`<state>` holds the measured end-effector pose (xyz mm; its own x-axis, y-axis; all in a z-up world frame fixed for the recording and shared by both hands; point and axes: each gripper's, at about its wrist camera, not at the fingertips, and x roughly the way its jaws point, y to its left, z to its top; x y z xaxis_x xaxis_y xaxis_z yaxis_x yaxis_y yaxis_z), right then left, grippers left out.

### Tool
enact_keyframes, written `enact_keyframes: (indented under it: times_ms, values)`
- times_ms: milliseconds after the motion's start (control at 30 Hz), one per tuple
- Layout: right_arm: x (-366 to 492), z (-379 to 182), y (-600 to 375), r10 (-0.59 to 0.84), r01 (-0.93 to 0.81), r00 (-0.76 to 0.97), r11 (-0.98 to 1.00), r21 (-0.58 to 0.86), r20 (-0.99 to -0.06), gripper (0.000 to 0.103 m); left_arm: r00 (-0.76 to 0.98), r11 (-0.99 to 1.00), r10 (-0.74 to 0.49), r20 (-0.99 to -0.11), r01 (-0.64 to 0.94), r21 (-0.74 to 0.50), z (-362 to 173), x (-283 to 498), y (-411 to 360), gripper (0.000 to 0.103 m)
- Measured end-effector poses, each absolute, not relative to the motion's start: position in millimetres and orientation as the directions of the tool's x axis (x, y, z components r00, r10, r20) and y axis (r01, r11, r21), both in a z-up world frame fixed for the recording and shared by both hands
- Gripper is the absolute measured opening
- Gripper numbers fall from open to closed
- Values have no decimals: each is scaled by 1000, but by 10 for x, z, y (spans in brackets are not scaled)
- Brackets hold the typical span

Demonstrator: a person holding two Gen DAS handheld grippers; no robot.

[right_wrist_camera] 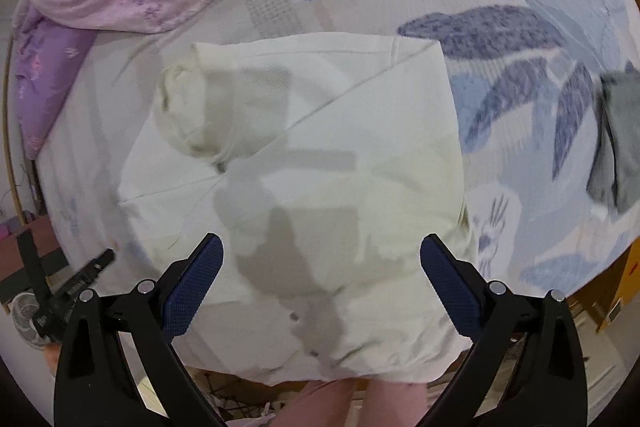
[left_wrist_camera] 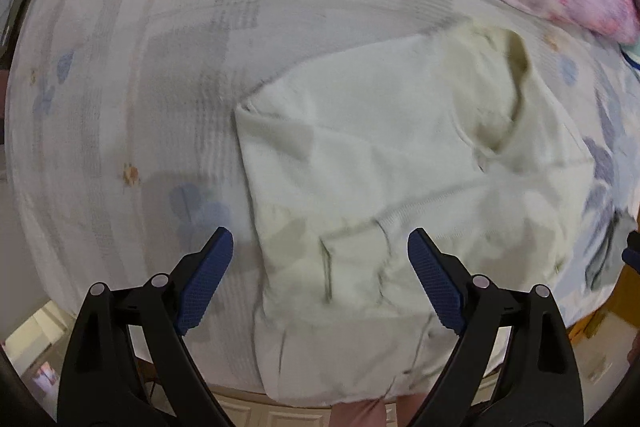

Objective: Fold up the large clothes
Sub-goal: 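Lower both tools to the jacket hem and grasp it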

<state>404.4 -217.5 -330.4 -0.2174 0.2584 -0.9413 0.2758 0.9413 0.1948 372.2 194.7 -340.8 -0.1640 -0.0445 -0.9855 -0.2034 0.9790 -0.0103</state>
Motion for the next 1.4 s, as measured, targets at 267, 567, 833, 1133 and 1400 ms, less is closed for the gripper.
enact_keyframes:
  times_ms: [267, 567, 833, 1133, 1400]
  values:
    - [4481, -4034, -2417, 209, 232, -310, 963, 140, -927, 95, -217, 963, -52, -975, -271, 9, -4044, 4208, 2480, 91]
    - [4715, -4679, -2710, 104, 173, -401, 984, 36, -910, 95, -295, 968, -34, -955, -248, 42, -4571, 4319, 2700, 91]
    - [4881, -4908, -2842, 158, 209, -364, 974, 85, -918, 95, -234, 947, -159, -959, -309, -82, -4617, 4304, 2672, 45]
    - [4796, -4886, -2863, 127, 212, -239, 974, 76, -963, 38, -120, 869, -245, -962, -468, -163, -4463, 4155, 2867, 17]
    - [4561, -4405, -2956, 129, 215, -131, 972, 99, -983, 12, -46, 891, -172, -984, -432, -136, -3951, 3934, 2713, 15]
